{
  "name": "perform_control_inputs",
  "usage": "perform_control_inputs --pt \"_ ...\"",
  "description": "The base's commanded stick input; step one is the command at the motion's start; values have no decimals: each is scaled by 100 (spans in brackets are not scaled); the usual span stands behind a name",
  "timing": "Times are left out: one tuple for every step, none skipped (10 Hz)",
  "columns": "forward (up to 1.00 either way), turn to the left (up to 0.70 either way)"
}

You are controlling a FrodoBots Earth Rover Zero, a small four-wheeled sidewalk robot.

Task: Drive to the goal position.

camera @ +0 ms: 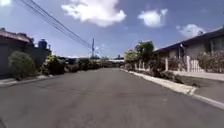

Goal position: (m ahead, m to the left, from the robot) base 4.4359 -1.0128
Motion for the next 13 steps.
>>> perform_control_inputs --pt "45 0" --pt "45 0" --pt "45 0" --pt "45 0" --pt "45 0" --pt "45 0" --pt "45 0" --pt "45 0" --pt "45 0" --pt "45 0" --pt "45 0" --pt "45 0" --pt "45 0"
